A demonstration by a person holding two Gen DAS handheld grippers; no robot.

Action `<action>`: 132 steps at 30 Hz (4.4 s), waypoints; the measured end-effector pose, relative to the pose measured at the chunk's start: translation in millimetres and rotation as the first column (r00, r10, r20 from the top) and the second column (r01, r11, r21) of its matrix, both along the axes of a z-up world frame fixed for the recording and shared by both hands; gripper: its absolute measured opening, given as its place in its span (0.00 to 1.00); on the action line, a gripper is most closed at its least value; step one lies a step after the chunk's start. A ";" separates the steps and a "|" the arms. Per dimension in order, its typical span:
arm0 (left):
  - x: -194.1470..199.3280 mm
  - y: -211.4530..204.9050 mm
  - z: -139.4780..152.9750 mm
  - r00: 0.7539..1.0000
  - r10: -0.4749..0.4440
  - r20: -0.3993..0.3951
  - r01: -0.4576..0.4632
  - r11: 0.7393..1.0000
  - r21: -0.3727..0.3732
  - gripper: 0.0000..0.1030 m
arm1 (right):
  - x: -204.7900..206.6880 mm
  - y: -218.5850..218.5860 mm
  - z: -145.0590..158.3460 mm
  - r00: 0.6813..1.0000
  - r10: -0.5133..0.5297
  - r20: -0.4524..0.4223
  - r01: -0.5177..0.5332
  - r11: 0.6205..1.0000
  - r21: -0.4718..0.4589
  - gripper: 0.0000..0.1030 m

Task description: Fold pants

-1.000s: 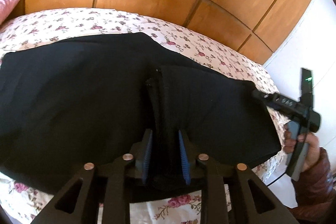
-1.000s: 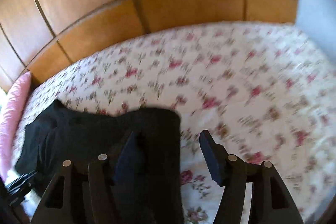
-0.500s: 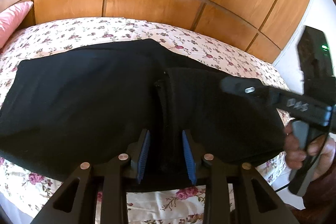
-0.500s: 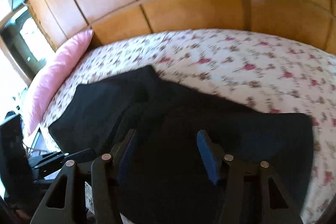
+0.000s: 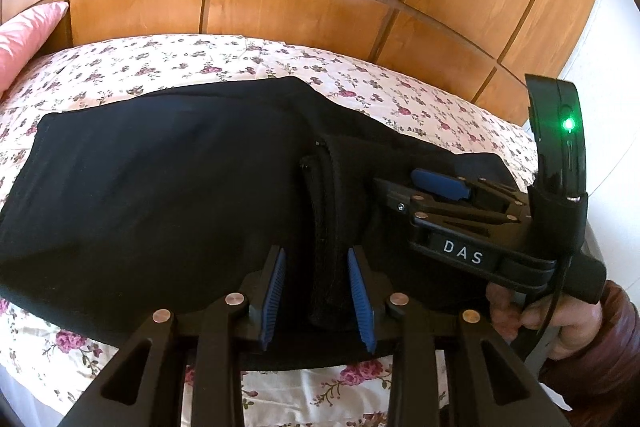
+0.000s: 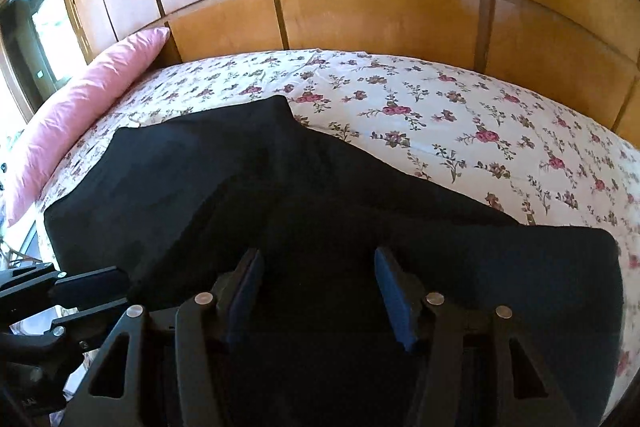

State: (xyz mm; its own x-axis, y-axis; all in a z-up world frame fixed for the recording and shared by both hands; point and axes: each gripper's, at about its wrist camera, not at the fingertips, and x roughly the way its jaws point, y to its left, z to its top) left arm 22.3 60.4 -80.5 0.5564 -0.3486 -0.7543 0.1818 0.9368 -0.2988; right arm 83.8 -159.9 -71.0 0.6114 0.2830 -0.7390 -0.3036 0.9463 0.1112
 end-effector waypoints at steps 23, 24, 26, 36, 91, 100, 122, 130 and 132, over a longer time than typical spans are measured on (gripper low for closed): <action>-14.3 94.6 -0.5 0.966 0.250 -0.064 -0.258 0.946 -0.195 0.34 | -68.5 24.6 24.6 0.984 0.178 -0.019 -0.175 0.981 0.085 0.27; -15.4 99.7 -2.2 0.963 0.260 -0.073 -0.269 0.941 -0.203 0.34 | -69.8 30.0 19.6 0.982 0.188 -0.027 -0.186 0.980 0.073 0.27; -18.7 112.9 -6.5 0.954 0.284 -0.097 -0.299 0.928 -0.222 0.34 | -70.2 39.8 9.4 0.982 0.187 -0.039 -0.185 0.982 0.042 0.27; -63.3 213.0 -14.0 0.848 0.502 -0.171 -0.527 0.758 -0.386 0.45 | -59.0 27.8 -0.3 0.978 0.177 -0.109 -0.158 0.974 0.165 0.28; -25.8 12.9 52.0 0.942 -0.270 0.201 0.316 0.915 -0.250 0.12 | -18.9 -1.7 76.2 0.977 0.206 -0.061 -0.139 0.822 0.552 0.59; -30.4 38.2 69.3 0.930 -0.307 0.201 0.363 0.849 -0.384 0.18 | -17.8 -15.2 78.3 0.982 0.182 -0.060 -0.122 0.834 0.538 0.21; -0.4 19.4 23.8 0.978 -0.207 0.004 0.198 0.927 -0.318 0.21 | -47.8 -154.0 61.8 0.994 0.039 -0.106 0.022 0.853 0.522 0.21; -8.3 1.1 23.9 0.975 -0.223 0.013 0.221 0.953 -0.209 0.21 | -50.6 -191.6 9.3 0.972 -0.066 -0.224 0.187 0.792 0.581 0.36; -8.3 1.3 24.0 0.975 -0.223 0.013 0.220 0.952 -0.213 0.21 | -66.2 -205.3 18.1 0.971 -0.122 -0.206 0.221 0.790 0.572 0.40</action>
